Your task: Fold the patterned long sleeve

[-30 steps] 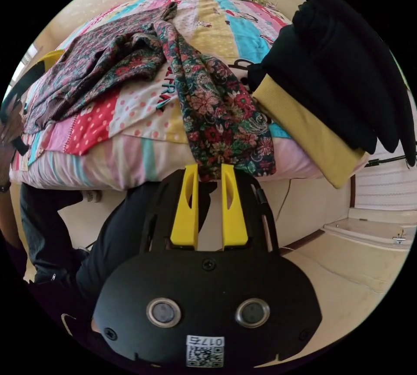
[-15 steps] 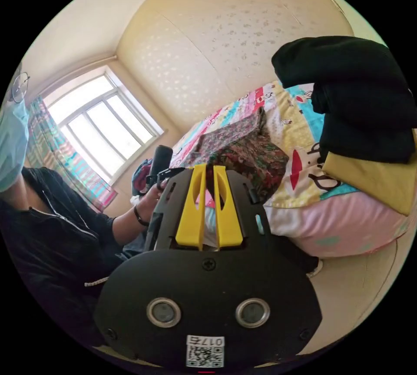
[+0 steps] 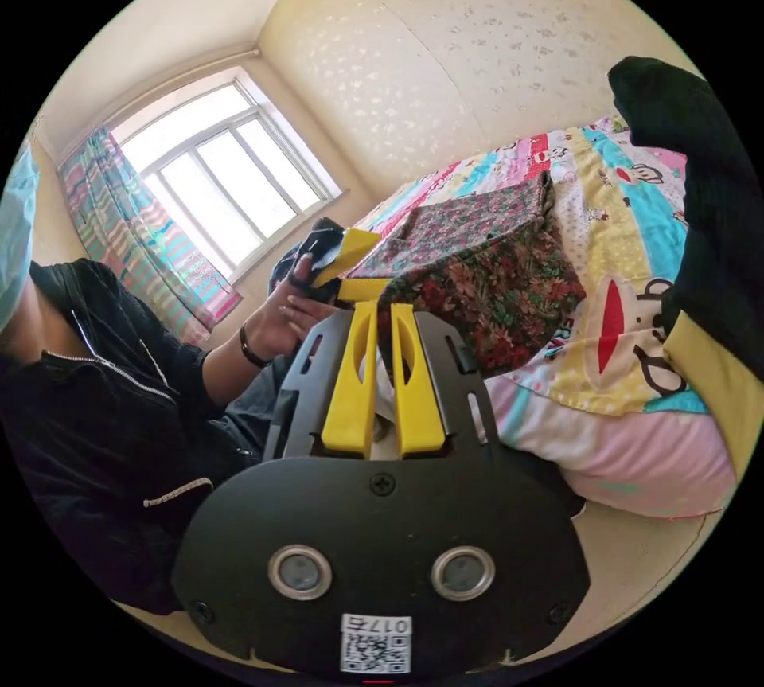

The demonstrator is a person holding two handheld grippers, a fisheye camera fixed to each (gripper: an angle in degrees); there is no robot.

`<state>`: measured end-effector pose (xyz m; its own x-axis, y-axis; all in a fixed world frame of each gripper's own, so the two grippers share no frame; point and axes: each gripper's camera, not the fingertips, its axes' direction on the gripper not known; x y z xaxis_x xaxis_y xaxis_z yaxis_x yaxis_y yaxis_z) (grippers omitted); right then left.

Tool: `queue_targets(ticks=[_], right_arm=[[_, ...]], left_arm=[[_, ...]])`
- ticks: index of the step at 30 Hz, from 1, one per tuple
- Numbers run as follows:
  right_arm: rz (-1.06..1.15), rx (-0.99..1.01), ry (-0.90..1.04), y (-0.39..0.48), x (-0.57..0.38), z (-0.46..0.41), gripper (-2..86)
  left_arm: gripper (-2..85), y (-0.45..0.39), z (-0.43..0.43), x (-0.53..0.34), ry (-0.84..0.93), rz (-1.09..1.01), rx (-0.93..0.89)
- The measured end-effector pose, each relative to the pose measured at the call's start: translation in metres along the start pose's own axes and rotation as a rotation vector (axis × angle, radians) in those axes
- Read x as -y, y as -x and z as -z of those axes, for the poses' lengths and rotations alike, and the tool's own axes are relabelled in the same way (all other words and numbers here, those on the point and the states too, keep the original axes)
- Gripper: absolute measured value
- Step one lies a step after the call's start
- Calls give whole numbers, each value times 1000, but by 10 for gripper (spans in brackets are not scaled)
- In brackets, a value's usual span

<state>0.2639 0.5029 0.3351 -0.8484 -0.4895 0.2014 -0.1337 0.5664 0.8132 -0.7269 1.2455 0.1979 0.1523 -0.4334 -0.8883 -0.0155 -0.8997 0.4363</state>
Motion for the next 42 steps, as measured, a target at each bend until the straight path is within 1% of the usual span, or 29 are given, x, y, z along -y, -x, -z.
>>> queue_targets(ticks=[2,4,6,8,11,13,14,17,19,20,22,24,26,28,29,31,32,34,35,37,39,41,42], right_arm=[[47,-2,23,10,4,-8,32],[60,-39,35,13,2,-7,29],[67,-34,-6,12,-4,4,25],[89,44,-176,6,-20,33,19],[71,149,-380,-10,-43,62,11],[41,159,-393,-19,-48,65,9],[16,144,-368,-24,-48,61,7],[-21,112,-304,-32,-46,49,5],[-27,129,-295,-35,-44,42,4],[-29,152,-295,-38,-42,38,4],[-25,184,-288,-40,-40,31,4],[-24,200,-269,-41,-37,24,4],[-22,193,-245,-42,-34,16,4],[-24,191,-233,-45,-33,9,4],[-29,200,-226,-49,-33,4,4],[-50,214,-210,-58,-34,-5,4],[-63,220,-193,-63,-34,-11,4],[-71,221,-166,-69,-34,-20,4],[-73,219,-152,-71,-34,-24,4],[-65,212,-153,-72,-32,-29,4],[-58,221,-163,-74,-30,-34,4],[-42,246,-178,-75,-26,-43,5],[-37,249,-181,-76,-26,-46,5]], left_arm=[[129,9,-3,10,30,45,16],[77,22,0,21,35,99,-61],[40,23,10,31,-1,99,-123],[32,18,20,46,-14,86,-181],[27,0,39,88,-2,71,-258],[27,-23,60,130,51,41,-277],[27,-30,66,140,74,28,-270],[29,-62,96,181,219,-11,-199],[30,-73,120,204,352,-17,-128],[31,-72,125,208,389,-15,-111],[31,-54,148,218,532,4,-59],[32,-25,169,219,600,54,-7],[36,13,195,214,620,128,78],[43,69,238,201,567,263,180],[47,83,251,196,533,304,208],[56,126,302,165,322,444,289],[58,133,314,155,254,464,298],[66,144,349,112,-55,462,267],[68,145,356,101,-135,450,251],[90,136,374,57,-412,363,211],[108,126,374,32,-509,301,223],[131,113,360,22,-465,241,306],[146,101,343,21,-384,192,414]])
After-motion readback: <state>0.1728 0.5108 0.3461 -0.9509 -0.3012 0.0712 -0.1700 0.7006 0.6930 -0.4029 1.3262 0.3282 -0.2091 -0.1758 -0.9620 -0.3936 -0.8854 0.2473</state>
